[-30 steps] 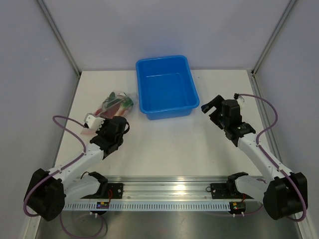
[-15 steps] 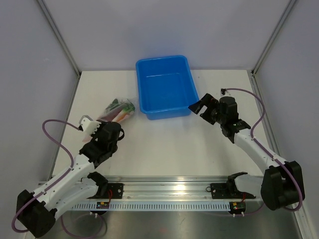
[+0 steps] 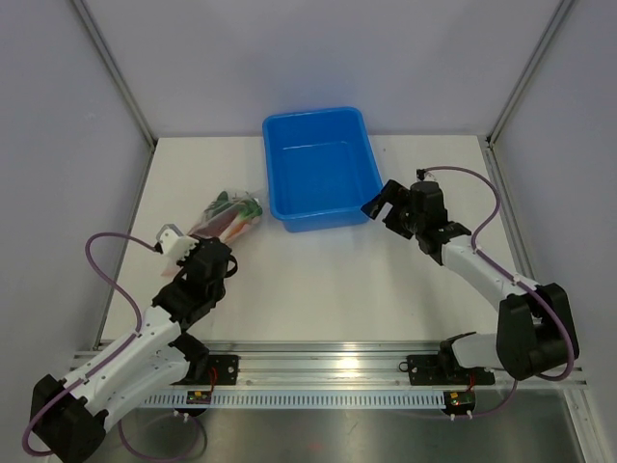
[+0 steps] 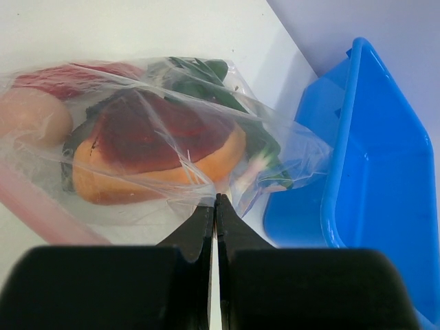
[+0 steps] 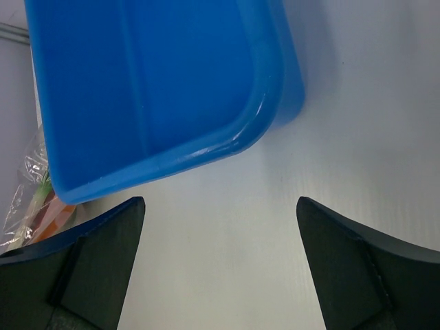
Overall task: Open the zip-top bag and remove the fake food
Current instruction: Move the zipper food storage bag to the center of the board, then adjust the bin at the center of the board.
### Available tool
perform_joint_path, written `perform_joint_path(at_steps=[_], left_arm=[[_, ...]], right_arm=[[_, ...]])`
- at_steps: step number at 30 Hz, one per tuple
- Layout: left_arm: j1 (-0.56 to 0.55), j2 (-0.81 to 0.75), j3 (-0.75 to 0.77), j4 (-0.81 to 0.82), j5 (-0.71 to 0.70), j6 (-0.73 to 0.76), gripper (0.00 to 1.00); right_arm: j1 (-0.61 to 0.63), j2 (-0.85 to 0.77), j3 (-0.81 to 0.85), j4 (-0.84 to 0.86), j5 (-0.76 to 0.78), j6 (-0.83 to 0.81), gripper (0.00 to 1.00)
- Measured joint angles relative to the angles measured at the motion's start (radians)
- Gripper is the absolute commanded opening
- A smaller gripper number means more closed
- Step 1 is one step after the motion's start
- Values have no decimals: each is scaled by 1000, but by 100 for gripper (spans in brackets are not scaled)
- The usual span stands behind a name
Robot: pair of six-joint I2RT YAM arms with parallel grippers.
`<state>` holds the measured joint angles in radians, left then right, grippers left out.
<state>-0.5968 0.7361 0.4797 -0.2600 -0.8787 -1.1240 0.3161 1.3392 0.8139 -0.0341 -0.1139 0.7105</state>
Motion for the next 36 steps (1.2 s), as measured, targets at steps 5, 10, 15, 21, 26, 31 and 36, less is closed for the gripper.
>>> perform_joint_path(at_steps=[5, 10, 15, 21, 26, 31, 36], left_arm=[[0, 1, 0, 5, 3, 17, 0], [0, 1, 0, 8, 5, 27, 0], [0, 1, 0, 8, 5, 29, 0], [0, 6, 0, 19, 8, 37, 0], [0, 21, 0, 26, 12, 47, 0], [0, 21, 0, 29, 12, 55, 0], [0, 21, 0, 33, 17, 62, 0]], right_arm=[[1, -4, 10, -16, 71, -3, 100], [2, 51, 70, -45, 132, 7, 99], [2, 128, 151, -76, 188, 12, 97], [2, 217, 235, -106, 257, 24, 90], [2, 285, 303, -132, 286, 26, 76], [2, 300, 316, -141, 306, 37, 60], [-20, 299, 311, -135, 307, 66, 54]])
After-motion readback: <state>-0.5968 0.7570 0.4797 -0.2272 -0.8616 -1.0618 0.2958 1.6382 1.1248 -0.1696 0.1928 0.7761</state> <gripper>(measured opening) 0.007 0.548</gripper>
